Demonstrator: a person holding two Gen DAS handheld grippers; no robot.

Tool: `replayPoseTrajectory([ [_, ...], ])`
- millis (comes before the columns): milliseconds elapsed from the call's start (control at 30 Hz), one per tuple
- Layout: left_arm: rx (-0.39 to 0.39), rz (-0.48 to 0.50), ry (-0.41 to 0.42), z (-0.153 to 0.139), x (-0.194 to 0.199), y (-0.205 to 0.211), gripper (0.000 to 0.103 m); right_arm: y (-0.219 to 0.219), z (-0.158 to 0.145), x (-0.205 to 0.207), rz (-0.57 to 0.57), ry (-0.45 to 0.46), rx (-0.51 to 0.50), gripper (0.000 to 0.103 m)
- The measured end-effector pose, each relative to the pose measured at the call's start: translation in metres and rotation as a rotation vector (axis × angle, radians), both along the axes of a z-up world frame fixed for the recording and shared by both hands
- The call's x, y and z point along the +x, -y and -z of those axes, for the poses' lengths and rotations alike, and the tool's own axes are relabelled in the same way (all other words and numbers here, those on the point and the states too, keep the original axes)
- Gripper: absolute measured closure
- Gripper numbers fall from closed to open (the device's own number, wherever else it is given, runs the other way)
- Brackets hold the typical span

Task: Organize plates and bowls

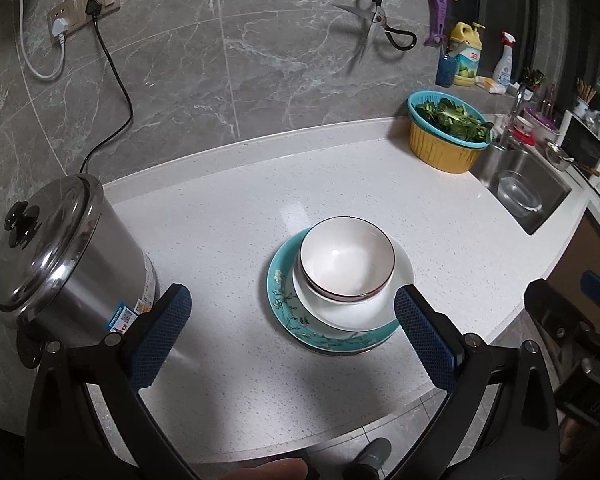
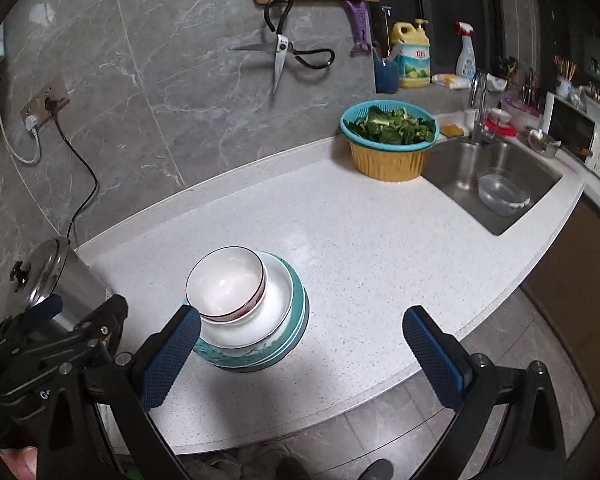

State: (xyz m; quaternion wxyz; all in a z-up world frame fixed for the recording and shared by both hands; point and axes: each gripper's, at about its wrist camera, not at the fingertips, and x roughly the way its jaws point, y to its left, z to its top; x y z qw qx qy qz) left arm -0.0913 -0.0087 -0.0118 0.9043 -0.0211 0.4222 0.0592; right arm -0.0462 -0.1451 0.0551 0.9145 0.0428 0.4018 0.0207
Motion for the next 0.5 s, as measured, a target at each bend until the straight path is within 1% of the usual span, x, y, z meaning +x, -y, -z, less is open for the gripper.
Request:
replayPoseTrajectory([
  [133,0.002,-0.001,0.0,-0.001,-0.002,0.001,0.0,-0.008,-0.002,-0.002,0.007,0.012,-0.041,0.0],
  [367,-0.001,-0.02,-0.017,0.001,0.0,-0.011,0.0,-0.012,0.004,0.007,0.041,-0.035,-0.091,0.0],
  [500,-0.007,-0.035,-0.024,0.003,0.002,-0.02,0.0,-0.011,0.005,0.008,0.065,-0.039,-0.1,0.0],
])
